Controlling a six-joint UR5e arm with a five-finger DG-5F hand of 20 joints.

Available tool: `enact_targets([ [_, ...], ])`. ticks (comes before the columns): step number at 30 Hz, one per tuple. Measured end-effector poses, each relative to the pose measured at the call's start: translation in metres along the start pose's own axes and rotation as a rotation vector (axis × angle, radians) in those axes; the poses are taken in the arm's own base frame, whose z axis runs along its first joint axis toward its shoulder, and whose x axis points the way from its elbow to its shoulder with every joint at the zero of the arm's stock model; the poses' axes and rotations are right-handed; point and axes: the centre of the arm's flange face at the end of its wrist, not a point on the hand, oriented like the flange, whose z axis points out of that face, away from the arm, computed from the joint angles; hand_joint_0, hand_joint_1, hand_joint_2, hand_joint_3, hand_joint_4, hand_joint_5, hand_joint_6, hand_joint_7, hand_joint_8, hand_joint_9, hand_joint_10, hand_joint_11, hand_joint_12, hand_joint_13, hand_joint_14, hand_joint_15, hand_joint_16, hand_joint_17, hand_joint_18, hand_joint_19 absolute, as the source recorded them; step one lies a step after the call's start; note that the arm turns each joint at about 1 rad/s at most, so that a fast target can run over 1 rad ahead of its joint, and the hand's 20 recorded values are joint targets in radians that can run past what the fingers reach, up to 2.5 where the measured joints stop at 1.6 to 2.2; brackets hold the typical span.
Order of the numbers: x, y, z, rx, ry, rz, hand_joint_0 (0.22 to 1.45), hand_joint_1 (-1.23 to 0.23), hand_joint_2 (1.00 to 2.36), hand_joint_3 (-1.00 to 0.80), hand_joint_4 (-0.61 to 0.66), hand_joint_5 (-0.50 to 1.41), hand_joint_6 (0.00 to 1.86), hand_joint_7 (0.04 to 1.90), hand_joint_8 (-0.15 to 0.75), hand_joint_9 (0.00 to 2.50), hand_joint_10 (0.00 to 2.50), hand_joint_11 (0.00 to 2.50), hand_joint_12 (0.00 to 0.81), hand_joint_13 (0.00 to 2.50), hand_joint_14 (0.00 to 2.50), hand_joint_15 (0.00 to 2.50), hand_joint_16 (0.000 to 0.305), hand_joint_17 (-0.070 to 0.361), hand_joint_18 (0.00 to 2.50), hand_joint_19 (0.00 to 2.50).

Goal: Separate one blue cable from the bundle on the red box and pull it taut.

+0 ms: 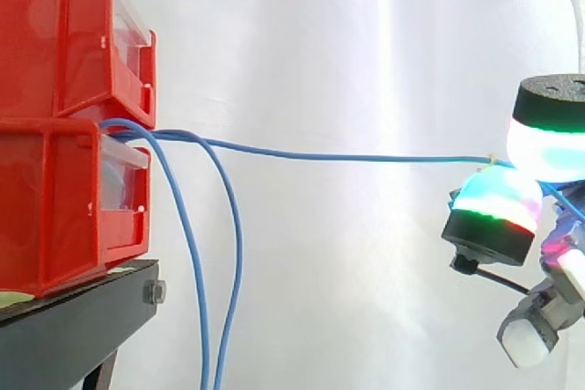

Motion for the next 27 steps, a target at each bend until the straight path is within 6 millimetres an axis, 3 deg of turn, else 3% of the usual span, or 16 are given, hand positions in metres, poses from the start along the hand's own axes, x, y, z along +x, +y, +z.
enact_targets([
  [27,0.0002,-0.0001,0.0000,0.000,-0.001,-0.001,0.58,-0.68,1.01,-0.16,0.02,-0.02,0.68,1.33,0.353,1.10,0.01,0.45,0.406,0.74,0.01,0.28,0.053,0.119,1.03,0.45],
])
